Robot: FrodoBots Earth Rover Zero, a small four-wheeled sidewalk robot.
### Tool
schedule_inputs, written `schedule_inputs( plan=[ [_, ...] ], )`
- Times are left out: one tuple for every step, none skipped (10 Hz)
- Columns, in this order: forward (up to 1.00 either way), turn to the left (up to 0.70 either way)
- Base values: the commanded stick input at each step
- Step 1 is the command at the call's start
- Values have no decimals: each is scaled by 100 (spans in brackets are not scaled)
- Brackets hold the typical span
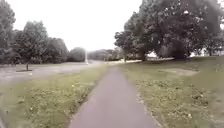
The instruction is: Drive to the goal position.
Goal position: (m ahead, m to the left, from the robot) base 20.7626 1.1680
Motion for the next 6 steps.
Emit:
schedule_inputs(
  plan=[
    [100,0],
    [100,0],
    [100,0],
    [100,0],
    [100,0],
    [100,0]
  ],
)
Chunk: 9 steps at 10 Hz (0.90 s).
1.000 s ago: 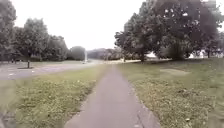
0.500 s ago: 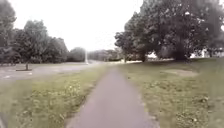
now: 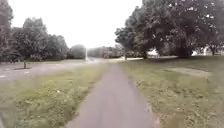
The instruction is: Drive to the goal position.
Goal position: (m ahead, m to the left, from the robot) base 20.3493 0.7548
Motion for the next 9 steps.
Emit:
schedule_inputs(
  plan=[
    [100,0],
    [100,0],
    [100,0],
    [100,0],
    [100,0],
    [100,0],
    [100,0],
    [100,0],
    [100,0]
  ],
)
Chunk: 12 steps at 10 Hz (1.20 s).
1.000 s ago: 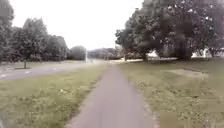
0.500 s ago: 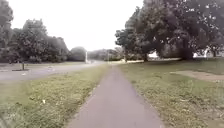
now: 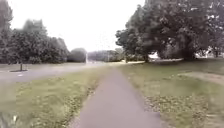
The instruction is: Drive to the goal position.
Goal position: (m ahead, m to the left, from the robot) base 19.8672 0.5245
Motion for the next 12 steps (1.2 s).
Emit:
schedule_inputs(
  plan=[
    [100,0],
    [100,0],
    [100,0],
    [100,0],
    [100,0],
    [100,0],
    [100,0],
    [100,0],
    [100,0],
    [100,0],
    [100,0],
    [100,0]
  ],
)
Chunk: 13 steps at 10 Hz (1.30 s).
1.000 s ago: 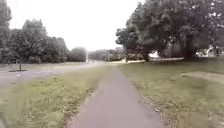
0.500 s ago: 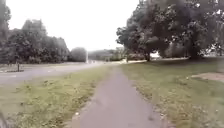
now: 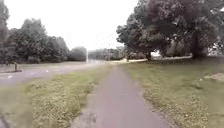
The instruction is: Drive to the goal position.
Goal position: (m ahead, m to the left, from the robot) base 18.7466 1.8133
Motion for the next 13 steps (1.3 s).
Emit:
schedule_inputs(
  plan=[
    [100,0],
    [100,0],
    [100,0],
    [100,0],
    [100,0],
    [100,0],
    [100,0],
    [100,0],
    [100,0],
    [100,0],
    [100,0],
    [100,0],
    [100,-3]
  ],
)
